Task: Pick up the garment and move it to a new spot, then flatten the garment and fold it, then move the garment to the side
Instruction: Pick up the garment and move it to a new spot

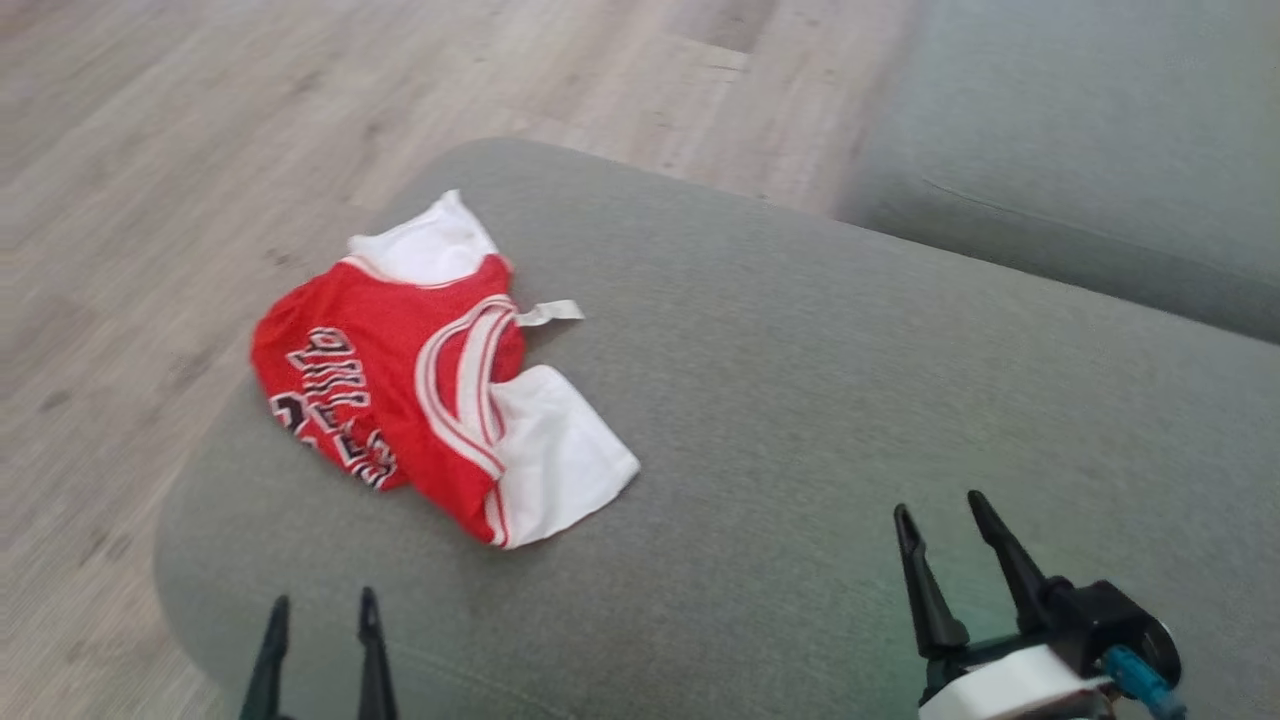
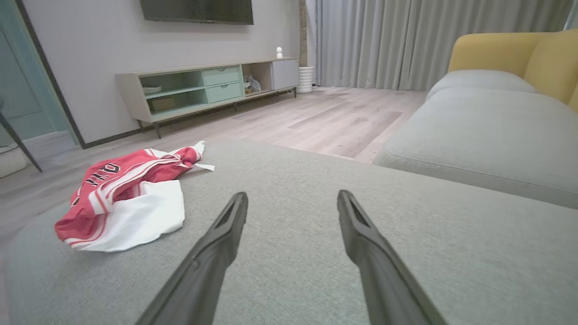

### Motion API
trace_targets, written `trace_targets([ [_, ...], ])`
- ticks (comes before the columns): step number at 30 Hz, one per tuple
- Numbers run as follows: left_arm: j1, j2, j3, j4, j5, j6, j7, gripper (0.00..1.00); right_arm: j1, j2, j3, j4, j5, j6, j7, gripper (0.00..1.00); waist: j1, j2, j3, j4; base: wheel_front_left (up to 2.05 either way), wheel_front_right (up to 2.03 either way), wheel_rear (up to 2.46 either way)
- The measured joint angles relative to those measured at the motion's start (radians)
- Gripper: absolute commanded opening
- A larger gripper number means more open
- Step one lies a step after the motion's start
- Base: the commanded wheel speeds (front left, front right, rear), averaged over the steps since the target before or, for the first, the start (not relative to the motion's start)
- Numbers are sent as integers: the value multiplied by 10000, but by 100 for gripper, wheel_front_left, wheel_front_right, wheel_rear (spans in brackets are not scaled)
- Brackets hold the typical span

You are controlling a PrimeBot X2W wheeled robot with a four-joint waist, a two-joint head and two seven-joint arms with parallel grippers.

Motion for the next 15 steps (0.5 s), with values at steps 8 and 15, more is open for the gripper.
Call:
trace_targets([
  [8,0,42,995,-163,-198,-21,0,100,23,6,-25,21,-257,0,0,100,-2,0,147,235,0,0,0],
  [15,-1670,54,1632,-779,-144,-207,0,100,-121,-800,-230,-316,-593,0,0,100,1,0,1330,51,0,0,0],
])
